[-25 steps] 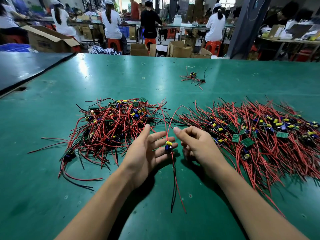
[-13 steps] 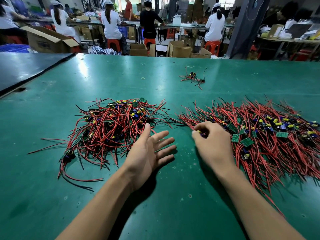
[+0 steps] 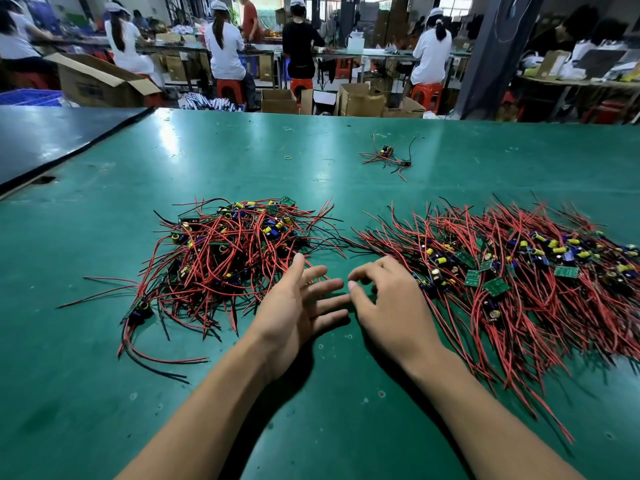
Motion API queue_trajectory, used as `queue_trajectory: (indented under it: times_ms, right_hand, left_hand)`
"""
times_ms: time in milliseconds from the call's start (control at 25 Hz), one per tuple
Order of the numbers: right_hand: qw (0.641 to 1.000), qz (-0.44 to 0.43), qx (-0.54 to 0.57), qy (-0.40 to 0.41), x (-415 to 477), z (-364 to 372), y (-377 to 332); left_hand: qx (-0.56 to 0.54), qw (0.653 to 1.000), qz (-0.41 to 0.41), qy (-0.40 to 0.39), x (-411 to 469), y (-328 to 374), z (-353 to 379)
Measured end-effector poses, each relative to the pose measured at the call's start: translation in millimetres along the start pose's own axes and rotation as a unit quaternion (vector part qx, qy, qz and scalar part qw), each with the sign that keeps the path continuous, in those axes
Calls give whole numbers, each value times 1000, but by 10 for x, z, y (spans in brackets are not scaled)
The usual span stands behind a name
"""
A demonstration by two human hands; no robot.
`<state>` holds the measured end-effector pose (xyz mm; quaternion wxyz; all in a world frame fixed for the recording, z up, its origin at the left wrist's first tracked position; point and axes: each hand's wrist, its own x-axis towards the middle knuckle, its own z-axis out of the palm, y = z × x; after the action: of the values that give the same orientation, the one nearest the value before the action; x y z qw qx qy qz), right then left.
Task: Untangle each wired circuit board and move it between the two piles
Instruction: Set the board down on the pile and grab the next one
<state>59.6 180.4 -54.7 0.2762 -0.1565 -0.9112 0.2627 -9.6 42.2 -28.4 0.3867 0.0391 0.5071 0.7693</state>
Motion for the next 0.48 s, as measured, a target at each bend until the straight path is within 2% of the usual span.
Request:
queue_trajectory:
  times_ms: [80,200,360,480]
  right_hand:
    - [999,5,30,-18,-8,87,21]
    - [998,28,59,1,44,131,37]
    - [998,55,26,-8,145,149,-10]
    - [999,33,31,3,270,206,-85]
  left_hand:
    - [-13,1000,7,25,4,-10,7]
    - [-1,998,28,48,18,-54,2]
    - [13,999,43,23,6,-58,5]
    - [43,998,53,9,9,-20,23]
